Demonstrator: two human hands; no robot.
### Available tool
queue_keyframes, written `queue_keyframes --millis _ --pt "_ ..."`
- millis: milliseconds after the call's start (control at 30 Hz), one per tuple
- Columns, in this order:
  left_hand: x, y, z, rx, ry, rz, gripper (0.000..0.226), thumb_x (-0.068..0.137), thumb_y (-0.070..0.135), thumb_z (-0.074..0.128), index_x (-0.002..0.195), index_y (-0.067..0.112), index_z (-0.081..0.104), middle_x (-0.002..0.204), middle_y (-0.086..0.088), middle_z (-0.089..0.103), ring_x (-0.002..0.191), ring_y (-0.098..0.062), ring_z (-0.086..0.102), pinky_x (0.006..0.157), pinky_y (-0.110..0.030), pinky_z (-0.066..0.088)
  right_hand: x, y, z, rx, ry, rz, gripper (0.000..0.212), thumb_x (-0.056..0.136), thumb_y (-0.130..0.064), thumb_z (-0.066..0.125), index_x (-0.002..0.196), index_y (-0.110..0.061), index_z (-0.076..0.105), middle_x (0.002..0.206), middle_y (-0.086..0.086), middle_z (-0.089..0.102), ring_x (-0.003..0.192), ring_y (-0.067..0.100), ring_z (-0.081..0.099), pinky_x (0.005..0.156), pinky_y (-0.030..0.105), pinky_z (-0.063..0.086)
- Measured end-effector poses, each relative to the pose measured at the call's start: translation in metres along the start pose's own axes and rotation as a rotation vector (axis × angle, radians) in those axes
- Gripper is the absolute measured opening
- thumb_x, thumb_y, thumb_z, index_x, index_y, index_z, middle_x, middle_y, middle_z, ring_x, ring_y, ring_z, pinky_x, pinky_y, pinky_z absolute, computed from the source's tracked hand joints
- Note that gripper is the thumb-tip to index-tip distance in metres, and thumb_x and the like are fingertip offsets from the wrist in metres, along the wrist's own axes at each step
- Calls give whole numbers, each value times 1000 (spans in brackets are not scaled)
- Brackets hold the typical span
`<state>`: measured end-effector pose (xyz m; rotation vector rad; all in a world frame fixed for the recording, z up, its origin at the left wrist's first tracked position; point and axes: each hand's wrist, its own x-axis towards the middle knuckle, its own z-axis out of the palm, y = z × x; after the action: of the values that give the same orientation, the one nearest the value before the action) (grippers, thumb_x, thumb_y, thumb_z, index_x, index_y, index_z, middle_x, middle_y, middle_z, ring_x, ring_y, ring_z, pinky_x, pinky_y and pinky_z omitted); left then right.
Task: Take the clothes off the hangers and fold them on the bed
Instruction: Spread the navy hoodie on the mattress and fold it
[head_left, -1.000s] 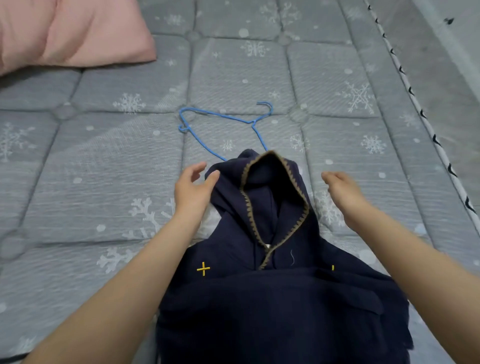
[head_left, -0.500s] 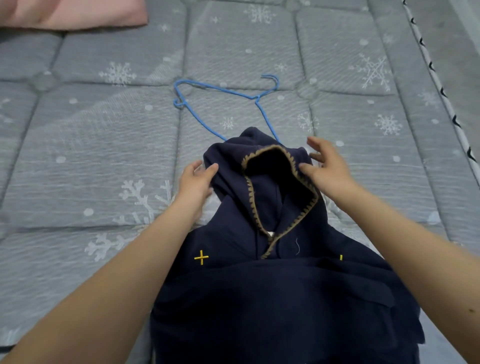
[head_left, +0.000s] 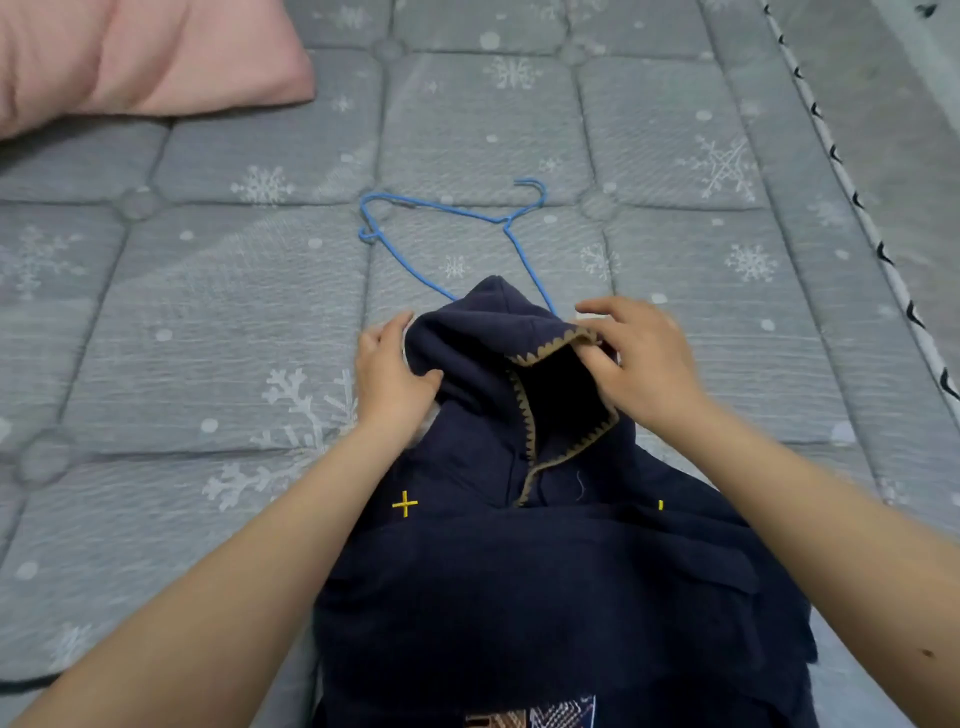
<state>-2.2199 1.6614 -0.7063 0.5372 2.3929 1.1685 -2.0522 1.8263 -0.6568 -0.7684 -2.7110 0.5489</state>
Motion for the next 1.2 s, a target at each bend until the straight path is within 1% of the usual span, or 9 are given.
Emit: queue_keyframes --millis 100,167,267,400,633,833,1033,1100,1200 --pt "-28 18 -7 193 -21 268 67 71 8 76 132 20 51 134 -2 40 123 -18 38 103 -20 28 -16 -9 -21 56 -43 2 43 84 -27 43 120 -16 64 118 1 65 107 25 60 86 37 48" --pt "-47 30 -10 301 -20 436 59 70 12 78 125 19 58 132 -2 47 122 -20 41 103 -27 32 -31 -13 -34 86 -37 10 46 84 -27 42 124 -17 61 118 1 65 107 25 60 85 37 49" --pt "-75 45 -10 366 30 560 30 71 15 78 100 18 71 114 0 62 105 -25 56 92 -38 42 -58 -19 -57 88 -46 -12 52 83 -37 35 124 -19 62 117 0 66 103 26 62 84 36 49" --pt "-126 65 -17 367 59 595 4 81 13 69 83 16 71 85 2 67 83 -24 62 80 -36 44 -110 -24 -92 39 -34 -79 48 80 -31 37 114 -16 68 116 0 66 106 25 62 84 37 51" --pt "-236 69 -25 382 1 387 13 89 19 61 100 18 68 103 4 63 98 -16 57 90 -37 45 -223 -31 -120 -16 14 -226 28 72 -16 59 95 -13 74 97 1 70 80 27 67 62 33 57" --pt "-320 47 -16 260 8 213 25 92 23 55 117 20 61 114 4 59 106 -12 55 92 -33 46 -306 -50 -112 -41 -39 -351 31 78 -30 48 80 -14 74 78 0 59 64 22 55 48 24 39" --pt "-367 30 -15 183 6 89 28 96 23 49 122 19 58 120 6 56 107 -6 52 88 -21 39 -379 -67 -79 17 -231 -368 28 79 -31 48 71 -17 71 73 -4 53 61 13 51 43 21 37" --pt "-374 21 -15 172 13 60 28 97 24 48 123 20 57 120 6 55 108 -7 52 88 -20 38 -395 -69 -63 -35 -328 -365 20 81 -27 53 77 -18 71 78 -4 54 66 12 52 47 20 38" --pt "-381 5 -13 147 29 16 28 97 25 48 123 20 56 119 4 54 102 -6 53 81 -20 39 -414 -60 -43 -162 -639 -272 30 90 -27 53 116 -16 62 111 2 53 100 22 51 76 30 43"
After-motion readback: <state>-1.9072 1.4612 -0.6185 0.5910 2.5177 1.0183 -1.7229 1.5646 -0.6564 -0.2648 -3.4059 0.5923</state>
